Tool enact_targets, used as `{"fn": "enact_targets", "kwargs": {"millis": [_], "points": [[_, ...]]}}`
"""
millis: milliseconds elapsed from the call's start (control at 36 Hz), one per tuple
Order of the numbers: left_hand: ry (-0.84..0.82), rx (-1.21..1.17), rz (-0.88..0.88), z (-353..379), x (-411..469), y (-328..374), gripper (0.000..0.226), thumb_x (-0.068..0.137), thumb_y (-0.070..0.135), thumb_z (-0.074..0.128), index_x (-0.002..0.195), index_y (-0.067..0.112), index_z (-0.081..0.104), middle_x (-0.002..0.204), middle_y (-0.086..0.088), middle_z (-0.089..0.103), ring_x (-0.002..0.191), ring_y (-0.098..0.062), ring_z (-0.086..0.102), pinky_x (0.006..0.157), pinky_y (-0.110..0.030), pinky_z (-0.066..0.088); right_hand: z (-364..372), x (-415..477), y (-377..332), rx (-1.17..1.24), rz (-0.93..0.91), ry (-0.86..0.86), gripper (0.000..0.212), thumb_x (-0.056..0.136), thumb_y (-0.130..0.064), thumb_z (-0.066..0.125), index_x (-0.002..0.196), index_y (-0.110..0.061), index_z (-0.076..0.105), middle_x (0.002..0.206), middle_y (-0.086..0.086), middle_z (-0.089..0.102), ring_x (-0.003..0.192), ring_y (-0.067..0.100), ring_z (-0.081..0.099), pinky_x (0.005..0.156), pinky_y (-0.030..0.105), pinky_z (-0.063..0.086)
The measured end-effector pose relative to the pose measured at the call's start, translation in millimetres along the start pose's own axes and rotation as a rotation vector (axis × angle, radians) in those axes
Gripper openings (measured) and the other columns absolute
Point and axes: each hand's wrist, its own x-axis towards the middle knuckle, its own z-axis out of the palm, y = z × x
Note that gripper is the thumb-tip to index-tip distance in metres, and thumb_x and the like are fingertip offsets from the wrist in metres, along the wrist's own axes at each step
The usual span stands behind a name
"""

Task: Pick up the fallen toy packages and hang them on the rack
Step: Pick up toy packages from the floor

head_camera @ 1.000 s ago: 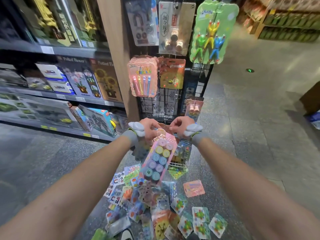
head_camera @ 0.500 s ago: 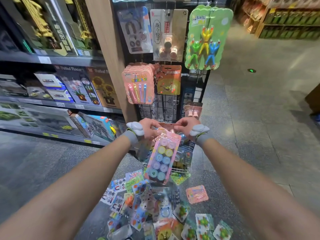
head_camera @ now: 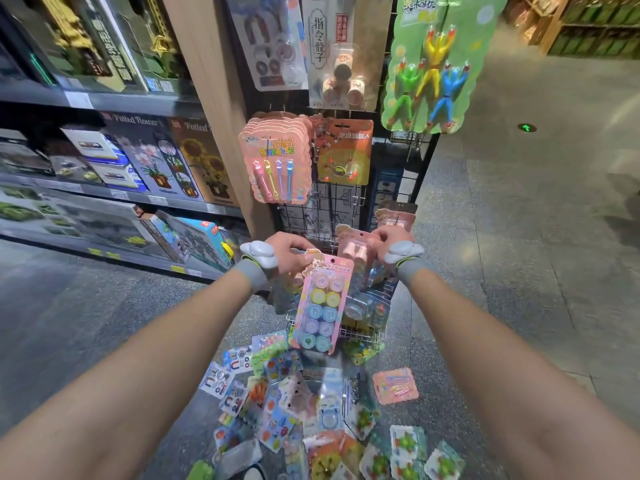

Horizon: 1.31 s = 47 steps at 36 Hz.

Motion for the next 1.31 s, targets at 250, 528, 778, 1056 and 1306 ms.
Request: {"fn": "enact_targets", "kwargs": {"millis": [250, 528, 778, 1056, 1306], "points": [[-0.002, 0.046, -0.045, -2.3, 9.4, -15.3, 0.002, 0.086, 0.033, 0.074, 0.086, 0.032, 0.072, 0.085, 0.009, 0.072, 0.075, -0.005, 0.064, 0.061, -0.011, 0.046, 7.9, 29.8, -7.9, 0.005, 0.011, 0.000, 0.028, 0.099, -0.018, 0.046, 0.115, -0.012, 0.069, 0.117, 0.009, 0.068, 0.103, 0.029, 0.061, 0.086, 0.035, 0.052], [0.014, 0.067, -0.057, -9.2, 17.3, -24.2, 0.003, 0.086, 0.032, 0.073, 0.084, 0.034, 0.072, 0.078, 0.018, 0.067, 0.073, -0.004, 0.061, 0.071, -0.024, 0.047, 15.1, 56.5, -11.7, -0.031, 0.083, -0.039, 0.031, 0.096, -0.014, 0.051, 0.125, -0.017, 0.063, 0.125, 0.005, 0.064, 0.112, 0.026, 0.060, 0.087, 0.028, 0.048], [0.006, 0.064, -0.109, -6.3, 20.2, -34.5, 0.003, 0.086, 0.032, 0.073, 0.085, 0.035, 0.073, 0.080, 0.015, 0.069, 0.076, -0.008, 0.064, 0.069, -0.023, 0.049, 19.8, 72.8, -10.9, 0.002, 0.121, -0.031, 0.033, 0.096, -0.012, 0.053, 0.128, -0.015, 0.061, 0.126, 0.008, 0.064, 0.113, 0.028, 0.060, 0.082, 0.025, 0.044], [0.009, 0.060, -0.147, -6.3, 18.9, -45.2, 0.010, 0.086, 0.031, 0.074, 0.081, 0.039, 0.071, 0.083, 0.015, 0.071, 0.077, -0.006, 0.066, 0.067, -0.021, 0.049, 19.3, 86.1, -13.7, -0.019, 0.149, -0.055, 0.031, 0.097, -0.010, 0.048, 0.123, -0.012, 0.064, 0.121, 0.010, 0.065, 0.100, 0.025, 0.059, 0.078, 0.024, 0.042], [0.032, 0.054, -0.170, -19.9, 15.1, -51.3, 0.011, 0.088, 0.026, 0.071, 0.084, 0.037, 0.072, 0.076, 0.022, 0.067, 0.067, -0.003, 0.064, 0.067, -0.029, 0.053, 15.6, 106.3, -26.2, -0.096, 0.222, -0.119, 0.041, 0.093, -0.002, 0.047, 0.133, 0.003, 0.054, 0.138, 0.014, 0.055, 0.101, 0.014, 0.062, 0.090, 0.019, 0.043]]}}
